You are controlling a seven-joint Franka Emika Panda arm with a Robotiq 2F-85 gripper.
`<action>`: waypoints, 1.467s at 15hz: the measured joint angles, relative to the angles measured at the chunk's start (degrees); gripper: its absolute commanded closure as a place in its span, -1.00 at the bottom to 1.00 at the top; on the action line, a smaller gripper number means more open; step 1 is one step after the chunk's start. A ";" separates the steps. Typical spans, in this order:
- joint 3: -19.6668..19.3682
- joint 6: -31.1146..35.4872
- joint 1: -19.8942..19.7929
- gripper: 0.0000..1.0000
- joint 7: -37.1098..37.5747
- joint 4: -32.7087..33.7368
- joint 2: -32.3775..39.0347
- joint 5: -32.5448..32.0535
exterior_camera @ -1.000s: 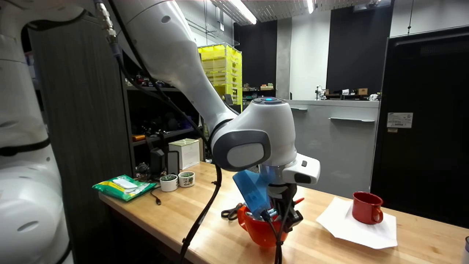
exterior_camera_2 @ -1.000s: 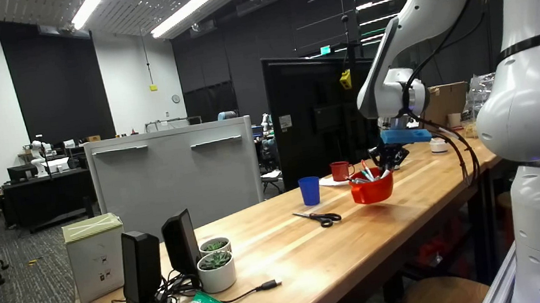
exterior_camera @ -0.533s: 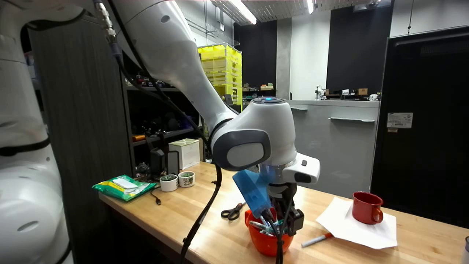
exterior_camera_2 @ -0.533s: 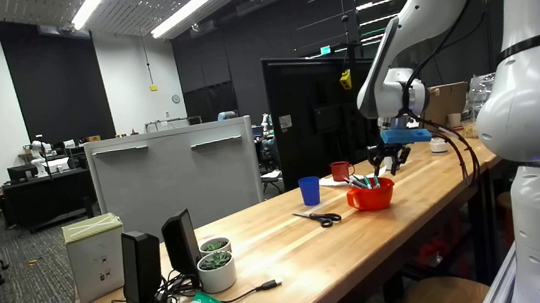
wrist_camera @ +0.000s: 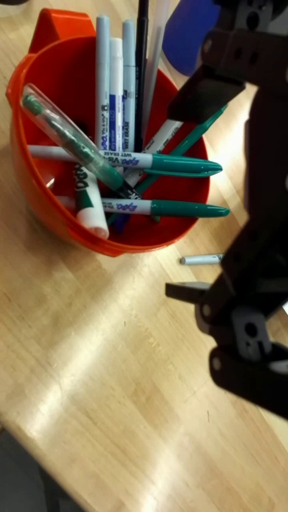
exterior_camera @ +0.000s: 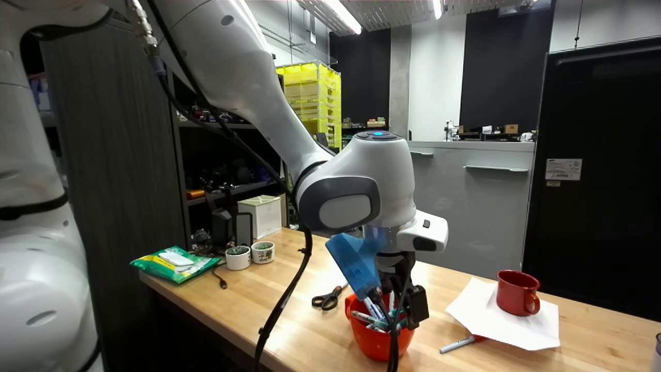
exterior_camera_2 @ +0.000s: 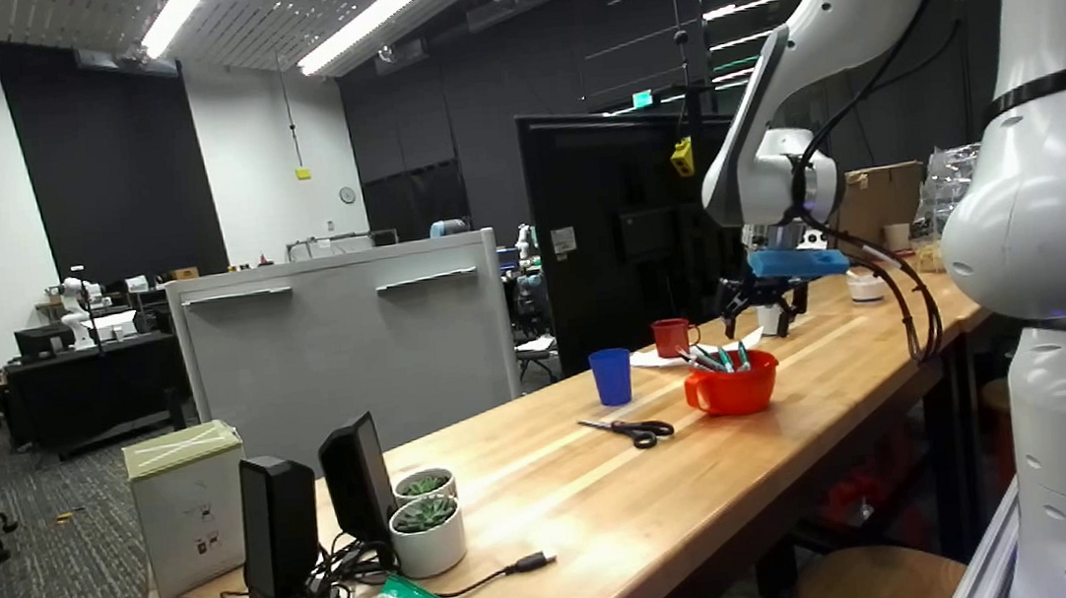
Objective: Move the red cup forward
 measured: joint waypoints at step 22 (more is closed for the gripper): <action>0.52 -11.79 -1.09 -1.00 3.43 15.36 10.25 3.94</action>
